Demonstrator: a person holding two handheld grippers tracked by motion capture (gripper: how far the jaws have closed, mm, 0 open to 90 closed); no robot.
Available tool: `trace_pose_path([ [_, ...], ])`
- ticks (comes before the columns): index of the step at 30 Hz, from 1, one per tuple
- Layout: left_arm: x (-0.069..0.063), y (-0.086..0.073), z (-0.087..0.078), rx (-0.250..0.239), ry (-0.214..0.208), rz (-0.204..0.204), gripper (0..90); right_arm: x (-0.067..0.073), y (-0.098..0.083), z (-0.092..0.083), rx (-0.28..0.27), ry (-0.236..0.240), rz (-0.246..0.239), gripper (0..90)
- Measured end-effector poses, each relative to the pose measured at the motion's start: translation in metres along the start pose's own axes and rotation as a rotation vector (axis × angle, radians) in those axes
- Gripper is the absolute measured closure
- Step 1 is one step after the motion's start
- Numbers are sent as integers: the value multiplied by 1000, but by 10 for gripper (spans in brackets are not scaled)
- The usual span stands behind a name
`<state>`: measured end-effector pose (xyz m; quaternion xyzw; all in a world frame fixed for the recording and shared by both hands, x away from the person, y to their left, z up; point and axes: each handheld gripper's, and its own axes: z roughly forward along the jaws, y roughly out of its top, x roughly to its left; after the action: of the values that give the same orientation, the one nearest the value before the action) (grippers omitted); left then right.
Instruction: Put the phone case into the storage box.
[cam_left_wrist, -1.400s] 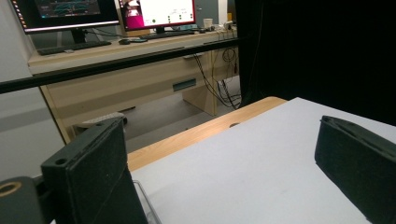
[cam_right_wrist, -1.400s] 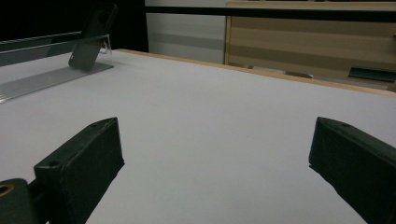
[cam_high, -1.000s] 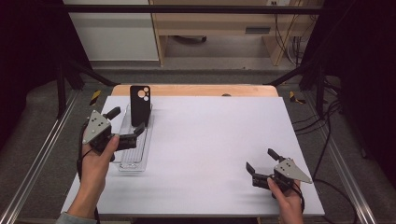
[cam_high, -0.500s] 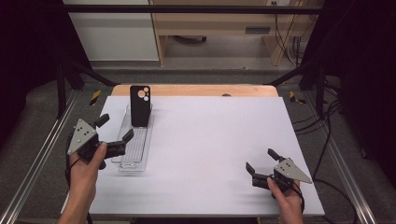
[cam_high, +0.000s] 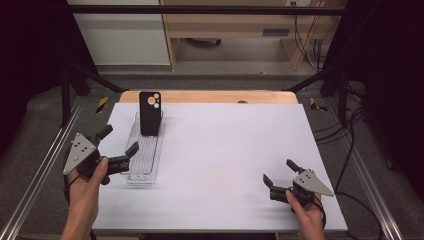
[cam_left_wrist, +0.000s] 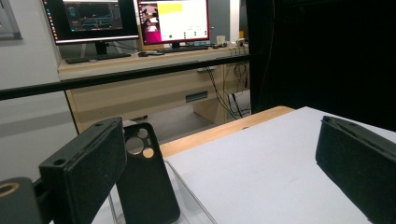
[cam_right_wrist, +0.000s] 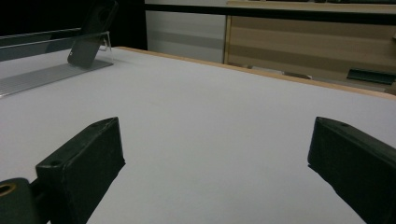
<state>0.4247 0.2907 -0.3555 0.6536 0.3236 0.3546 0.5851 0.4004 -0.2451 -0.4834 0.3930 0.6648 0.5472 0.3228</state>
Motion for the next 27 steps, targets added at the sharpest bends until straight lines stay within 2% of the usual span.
trace_pose_path([
  [5, 1, 0, -9, -40, -8, -1, 16, 0, 0, 0, -3, 0, -2, 37],
  [13, 0, -7, -21, -58, 1, -8, 16, 0, 0, -1, -3, -1, -2, 36],
  [17, 0, -12, -25, -52, 4, -8, 16, 0, 0, 0, -3, 1, 0, 35],
  [20, 0, -13, -30, -46, 22, 19, 18, 0, 0, -1, -6, -4, 1, 32],
  [27, 3, -18, -39, -49, 35, 5, 16, 1, 0, -1, -3, -1, -2, 30],
])
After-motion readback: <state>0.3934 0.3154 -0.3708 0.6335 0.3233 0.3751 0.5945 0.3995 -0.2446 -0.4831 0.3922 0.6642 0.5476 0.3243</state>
